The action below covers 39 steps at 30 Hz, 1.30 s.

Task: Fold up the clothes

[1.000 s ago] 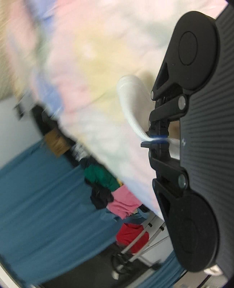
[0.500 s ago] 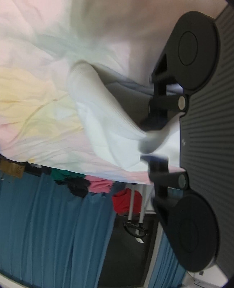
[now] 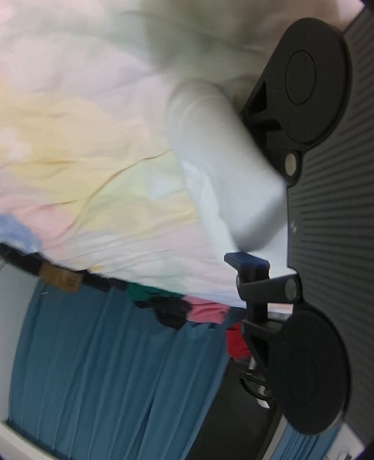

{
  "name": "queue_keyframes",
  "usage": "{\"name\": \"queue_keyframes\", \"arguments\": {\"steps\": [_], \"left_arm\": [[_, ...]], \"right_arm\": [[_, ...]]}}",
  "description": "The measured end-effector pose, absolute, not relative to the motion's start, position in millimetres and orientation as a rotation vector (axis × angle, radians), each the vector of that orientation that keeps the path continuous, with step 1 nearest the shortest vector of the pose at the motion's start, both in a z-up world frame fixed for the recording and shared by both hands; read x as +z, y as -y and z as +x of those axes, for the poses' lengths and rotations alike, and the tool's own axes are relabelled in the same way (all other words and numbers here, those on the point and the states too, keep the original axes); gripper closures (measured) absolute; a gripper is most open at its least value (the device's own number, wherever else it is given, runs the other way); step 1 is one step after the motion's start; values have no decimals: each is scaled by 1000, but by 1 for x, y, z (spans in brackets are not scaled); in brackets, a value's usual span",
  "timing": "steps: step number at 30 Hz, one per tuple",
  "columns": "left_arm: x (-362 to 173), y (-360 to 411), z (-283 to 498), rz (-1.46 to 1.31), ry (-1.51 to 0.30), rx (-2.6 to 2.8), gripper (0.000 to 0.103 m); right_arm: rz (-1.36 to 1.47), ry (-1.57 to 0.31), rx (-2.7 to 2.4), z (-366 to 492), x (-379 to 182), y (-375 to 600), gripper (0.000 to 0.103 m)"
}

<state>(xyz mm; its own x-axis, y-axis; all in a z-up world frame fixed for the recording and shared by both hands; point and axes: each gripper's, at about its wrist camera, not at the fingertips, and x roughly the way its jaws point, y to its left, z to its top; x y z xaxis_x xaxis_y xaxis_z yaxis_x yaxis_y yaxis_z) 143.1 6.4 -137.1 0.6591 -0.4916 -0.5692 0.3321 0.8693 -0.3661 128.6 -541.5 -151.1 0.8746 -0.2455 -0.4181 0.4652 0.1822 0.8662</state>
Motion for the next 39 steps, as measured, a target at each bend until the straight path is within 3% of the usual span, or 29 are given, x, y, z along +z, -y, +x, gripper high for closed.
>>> {"name": "queue_keyframes", "arguments": {"steps": [2,4,9,16,23,25,27,28,31,33,37,39], "left_arm": [[-138,-8,145,-254,-715,-476,97],[-138,-8,145,-262,-716,-479,97],[-139,-6,145,-249,-709,-491,97],[-138,-6,146,-255,-717,-493,96],[-124,-18,144,-336,-749,-502,89],[-118,-27,142,-392,-767,-496,75],[-112,-45,138,-496,-783,-460,44],[-110,-57,135,-562,-783,-438,40],[-108,-100,132,-755,-780,-324,36],[-111,-130,131,-882,-771,-223,32],[-134,-187,133,-1131,-728,6,32],[-148,-209,132,-1249,-691,96,37]], "right_arm": [[1238,-159,-552,127,-140,547,90],[1157,-106,-556,127,-125,547,97],[810,-13,-603,121,-88,530,97],[1019,-281,-770,113,-144,559,97],[1011,-336,-747,111,-148,559,93],[1018,-355,-740,107,-148,557,93],[1052,-365,-719,94,-148,558,92],[1070,-367,-706,91,-149,560,91],[1123,-363,-683,85,-151,565,77],[1161,-342,-673,79,-150,565,63],[1203,-312,-685,73,-152,565,58],[1206,-301,-709,73,-154,565,58]]}}
